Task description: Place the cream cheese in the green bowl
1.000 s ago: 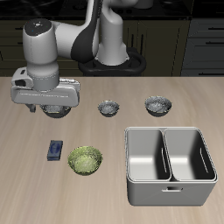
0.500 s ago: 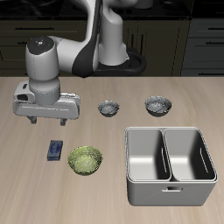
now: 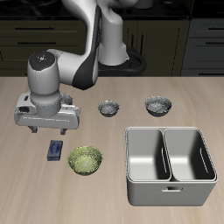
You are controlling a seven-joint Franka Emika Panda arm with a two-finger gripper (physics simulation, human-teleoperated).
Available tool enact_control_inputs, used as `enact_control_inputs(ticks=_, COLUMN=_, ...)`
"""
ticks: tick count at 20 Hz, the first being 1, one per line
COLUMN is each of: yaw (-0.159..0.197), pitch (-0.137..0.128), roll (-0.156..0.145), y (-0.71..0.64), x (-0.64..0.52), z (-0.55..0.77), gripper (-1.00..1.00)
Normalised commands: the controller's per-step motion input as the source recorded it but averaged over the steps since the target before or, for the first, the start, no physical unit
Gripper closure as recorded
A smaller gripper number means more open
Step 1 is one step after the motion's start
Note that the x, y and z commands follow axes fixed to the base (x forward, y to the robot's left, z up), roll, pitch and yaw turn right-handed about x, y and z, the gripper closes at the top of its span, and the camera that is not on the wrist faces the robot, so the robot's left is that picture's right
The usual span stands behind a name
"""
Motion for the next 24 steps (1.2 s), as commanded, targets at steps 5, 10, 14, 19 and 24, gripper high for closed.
enact_control_inputs(ticks=5, yaw=-0.004, pitch=0.031, roll=0.02, y=0.11, x=-0.04, z=-0.32, gripper=-1.0)
enact_control_inputs(ticks=10, yaw=-0.019, pitch=0.019, roll=0.011, y=0.07, x=-0.03, z=-0.18, gripper=-1.0)
enact_control_inputs(ticks=14, yaw=0.003, pitch=0.03, roll=-0.014, y=-0.02, x=-0.01, z=-0.26, gripper=-1.0)
enact_control_inputs(ticks=19, yaw=-0.031, pitch=0.024, roll=-0.002, y=-0.04, x=-0.04, z=-0.21, gripper=-1.0)
enact_control_inputs(ticks=24, yaw=-0.017, pitch=0.036, roll=0.012, y=0.07, x=-0.04, z=-0.31, gripper=-1.0)
